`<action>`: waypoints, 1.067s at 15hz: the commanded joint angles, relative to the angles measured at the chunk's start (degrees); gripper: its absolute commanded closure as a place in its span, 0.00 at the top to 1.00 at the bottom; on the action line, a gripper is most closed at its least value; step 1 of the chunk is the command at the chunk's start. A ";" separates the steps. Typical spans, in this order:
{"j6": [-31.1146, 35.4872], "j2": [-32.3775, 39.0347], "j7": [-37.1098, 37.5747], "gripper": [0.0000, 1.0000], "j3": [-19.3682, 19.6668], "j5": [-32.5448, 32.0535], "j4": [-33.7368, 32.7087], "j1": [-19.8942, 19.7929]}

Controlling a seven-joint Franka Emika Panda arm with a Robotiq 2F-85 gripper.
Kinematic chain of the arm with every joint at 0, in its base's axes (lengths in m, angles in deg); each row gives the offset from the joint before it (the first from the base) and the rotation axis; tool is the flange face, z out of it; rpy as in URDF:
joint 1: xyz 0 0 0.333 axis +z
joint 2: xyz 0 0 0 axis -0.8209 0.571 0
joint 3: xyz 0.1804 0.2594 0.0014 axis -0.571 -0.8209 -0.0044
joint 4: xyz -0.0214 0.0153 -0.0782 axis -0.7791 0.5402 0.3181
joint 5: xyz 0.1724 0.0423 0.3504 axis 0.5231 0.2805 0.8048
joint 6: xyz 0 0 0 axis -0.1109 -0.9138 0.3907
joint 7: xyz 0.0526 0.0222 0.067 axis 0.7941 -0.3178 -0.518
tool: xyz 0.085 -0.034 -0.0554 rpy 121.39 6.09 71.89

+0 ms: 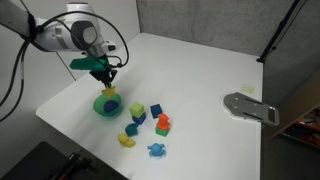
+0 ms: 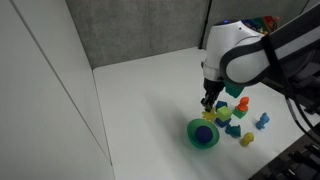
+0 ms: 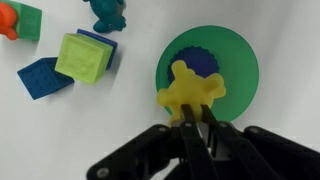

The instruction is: Remove the blue block from the stack and place it on the table, pick up the yellow microbe shaped toy and put it in the green bowl

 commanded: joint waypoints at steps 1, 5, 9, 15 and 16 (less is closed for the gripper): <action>0.32 1.11 -2.53 0.04 -0.88 0.37 0.51 -0.94; 1.30 3.96 -2.10 0.04 -0.59 -0.57 -1.32 -0.19; 2.73 6.62 -2.53 0.04 -0.66 -0.69 -2.14 0.15; 2.38 7.75 -2.73 0.45 -0.55 -0.63 -3.49 0.16; 2.33 7.65 -2.68 0.52 -0.52 -0.59 -3.52 0.13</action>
